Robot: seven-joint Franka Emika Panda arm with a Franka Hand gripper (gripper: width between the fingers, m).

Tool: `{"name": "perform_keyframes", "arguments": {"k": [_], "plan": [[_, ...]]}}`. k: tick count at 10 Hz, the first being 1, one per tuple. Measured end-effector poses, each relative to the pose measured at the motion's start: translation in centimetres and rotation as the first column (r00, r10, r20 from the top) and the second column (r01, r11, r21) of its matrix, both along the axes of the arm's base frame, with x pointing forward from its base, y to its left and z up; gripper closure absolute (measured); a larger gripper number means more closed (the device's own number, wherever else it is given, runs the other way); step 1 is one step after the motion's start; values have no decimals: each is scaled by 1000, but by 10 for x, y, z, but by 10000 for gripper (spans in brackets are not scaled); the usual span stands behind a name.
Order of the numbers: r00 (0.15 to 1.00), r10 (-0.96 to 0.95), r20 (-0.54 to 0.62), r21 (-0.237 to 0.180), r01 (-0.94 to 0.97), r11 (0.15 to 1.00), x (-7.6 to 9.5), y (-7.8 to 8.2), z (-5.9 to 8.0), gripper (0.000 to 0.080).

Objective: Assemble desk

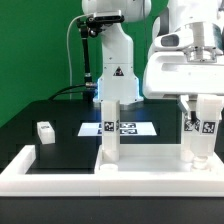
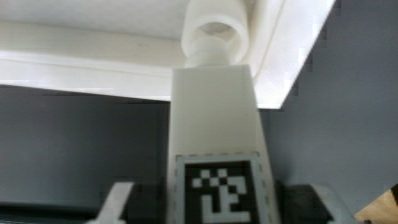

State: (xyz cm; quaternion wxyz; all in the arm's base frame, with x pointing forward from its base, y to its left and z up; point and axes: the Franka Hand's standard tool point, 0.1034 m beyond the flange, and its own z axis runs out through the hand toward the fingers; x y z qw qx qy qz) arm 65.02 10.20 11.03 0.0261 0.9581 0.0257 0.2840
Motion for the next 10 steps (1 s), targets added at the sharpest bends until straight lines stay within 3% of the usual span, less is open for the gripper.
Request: {"name": "perform_keyframes", "arguments": {"k": [5, 6, 7, 8, 10], "plan": [[1000, 1, 1, 0, -1, 1000, 1, 1, 0, 508], [1000, 1, 1, 0, -1, 1000, 1, 1, 0, 273], [1000, 1, 1, 0, -1, 1000, 1, 1, 0, 273], [1000, 1, 1, 0, -1, 1000, 1, 1, 0, 176], [1000, 1, 1, 0, -1, 1000, 1, 1, 0, 154]]}}
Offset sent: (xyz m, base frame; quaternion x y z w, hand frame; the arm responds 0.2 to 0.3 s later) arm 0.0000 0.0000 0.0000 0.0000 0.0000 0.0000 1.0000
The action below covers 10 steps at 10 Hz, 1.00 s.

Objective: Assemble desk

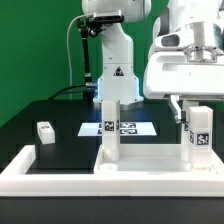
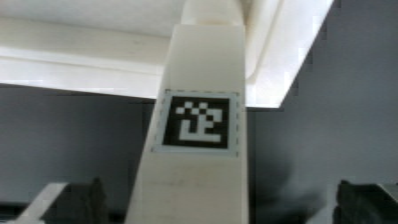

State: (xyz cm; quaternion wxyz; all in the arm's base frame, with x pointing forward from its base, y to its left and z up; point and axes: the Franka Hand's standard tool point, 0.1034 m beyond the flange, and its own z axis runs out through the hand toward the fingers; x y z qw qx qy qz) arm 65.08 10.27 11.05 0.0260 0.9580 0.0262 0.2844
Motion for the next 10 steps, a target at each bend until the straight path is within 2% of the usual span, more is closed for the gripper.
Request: {"name": "perform_keyframes", "arguments": {"k": [10], "plan": [[1000, 3, -12, -4, -3, 1000, 0, -1, 0, 150]]}}
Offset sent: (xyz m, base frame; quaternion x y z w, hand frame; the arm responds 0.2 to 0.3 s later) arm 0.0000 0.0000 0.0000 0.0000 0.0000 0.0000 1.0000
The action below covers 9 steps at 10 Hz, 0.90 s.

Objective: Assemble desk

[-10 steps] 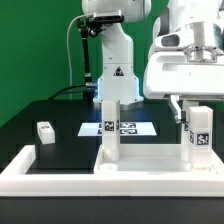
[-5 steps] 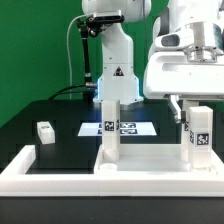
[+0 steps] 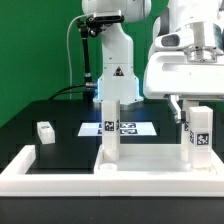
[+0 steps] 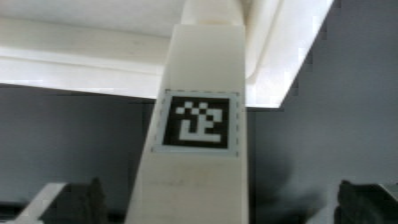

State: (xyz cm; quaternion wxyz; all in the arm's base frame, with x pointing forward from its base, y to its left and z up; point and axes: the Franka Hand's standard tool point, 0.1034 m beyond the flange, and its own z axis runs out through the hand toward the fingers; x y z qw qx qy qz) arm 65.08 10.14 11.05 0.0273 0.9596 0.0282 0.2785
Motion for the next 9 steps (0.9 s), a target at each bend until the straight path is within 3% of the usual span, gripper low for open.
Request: {"name": "perform_keyframes", "arguments": {"k": [2, 3, 6, 8, 9], "plan": [[991, -12, -134, 19, 14, 1000, -2, -5, 25, 150], [991, -15, -133, 25, 19, 1000, 3, -6, 35, 150], [916, -48, -398, 22, 62, 998, 9, -16, 43, 150], [815, -91, -573, 11, 119, 993, 15, -30, 37, 150], [811, -101, -577, 10, 131, 991, 28, -35, 37, 150]]}}
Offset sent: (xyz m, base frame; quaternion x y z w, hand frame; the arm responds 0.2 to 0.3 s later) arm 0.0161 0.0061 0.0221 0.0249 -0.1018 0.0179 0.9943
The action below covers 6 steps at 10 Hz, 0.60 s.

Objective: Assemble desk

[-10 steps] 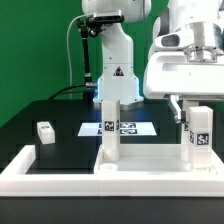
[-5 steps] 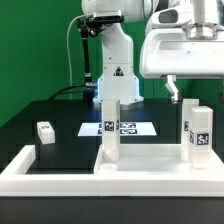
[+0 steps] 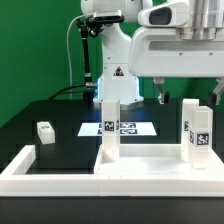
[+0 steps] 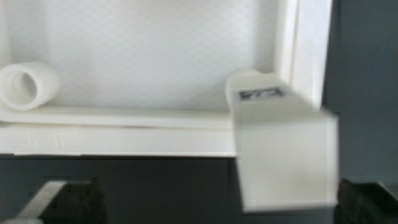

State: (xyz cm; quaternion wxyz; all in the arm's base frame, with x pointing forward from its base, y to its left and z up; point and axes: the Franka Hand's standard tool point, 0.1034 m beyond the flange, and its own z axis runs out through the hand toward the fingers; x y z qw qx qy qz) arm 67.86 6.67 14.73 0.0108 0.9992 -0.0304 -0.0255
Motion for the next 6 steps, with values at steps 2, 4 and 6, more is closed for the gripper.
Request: {"name": "perform_keyframes", "arguments": {"k": [2, 4, 6], "plan": [[999, -49, 16, -7, 50, 999, 2, 17, -8, 150], [998, -58, 29, -4, 58, 998, 0, 32, -15, 150], [998, -51, 34, -4, 52, 999, -4, 36, -21, 150]]}}
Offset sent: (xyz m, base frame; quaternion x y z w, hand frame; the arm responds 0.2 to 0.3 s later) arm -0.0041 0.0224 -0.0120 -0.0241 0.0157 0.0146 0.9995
